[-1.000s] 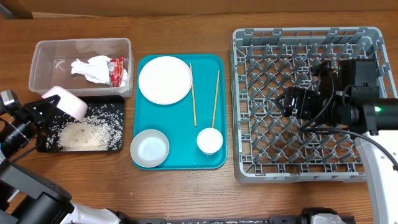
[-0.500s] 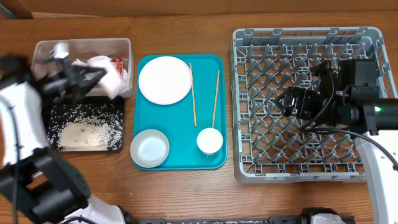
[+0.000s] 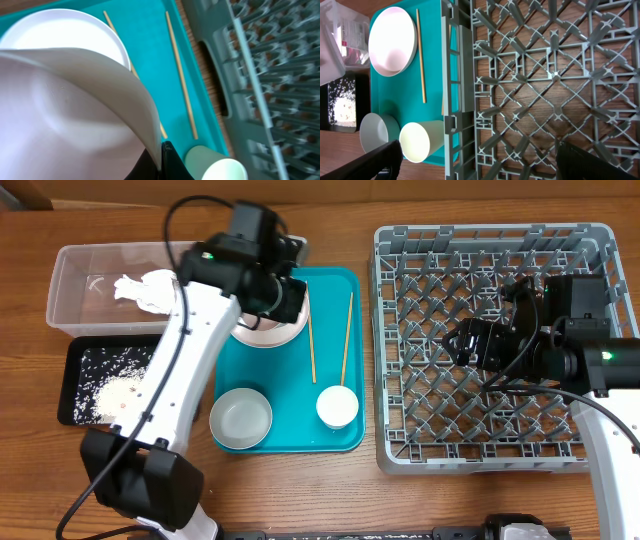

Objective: Sort waste into correct bins and load items into the dishwasher

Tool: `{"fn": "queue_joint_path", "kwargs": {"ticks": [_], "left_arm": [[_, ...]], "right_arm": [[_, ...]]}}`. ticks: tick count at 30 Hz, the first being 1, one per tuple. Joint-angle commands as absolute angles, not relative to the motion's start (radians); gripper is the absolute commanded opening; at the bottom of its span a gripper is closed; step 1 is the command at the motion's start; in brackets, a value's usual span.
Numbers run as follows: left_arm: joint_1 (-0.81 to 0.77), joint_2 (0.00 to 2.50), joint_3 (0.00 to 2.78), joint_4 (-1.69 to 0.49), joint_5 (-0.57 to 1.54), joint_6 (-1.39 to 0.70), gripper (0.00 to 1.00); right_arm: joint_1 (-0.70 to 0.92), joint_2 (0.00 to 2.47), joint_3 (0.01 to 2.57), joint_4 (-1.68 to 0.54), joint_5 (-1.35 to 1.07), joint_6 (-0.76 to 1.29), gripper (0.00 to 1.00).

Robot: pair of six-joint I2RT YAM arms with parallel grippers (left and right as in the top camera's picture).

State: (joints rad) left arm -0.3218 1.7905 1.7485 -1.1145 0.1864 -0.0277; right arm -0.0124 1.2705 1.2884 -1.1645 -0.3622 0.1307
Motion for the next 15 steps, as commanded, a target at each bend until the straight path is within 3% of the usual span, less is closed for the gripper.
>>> {"fn": "queue_joint_path", "kwargs": {"ticks": [1,15], "left_arm": [[-0.38,1.782,1.775,-1.116,-0.027,-0.033,0.04],[-0.408,2.036,1.77,-1.304,0.082,-0.064,0.04]], "right_arm": [[-0.015,1.26,1.308,-1.164,-0.369,0.135,1.0],[-0.015,1.26,1.308,-1.173,-0.368,0.134,1.0]]}}
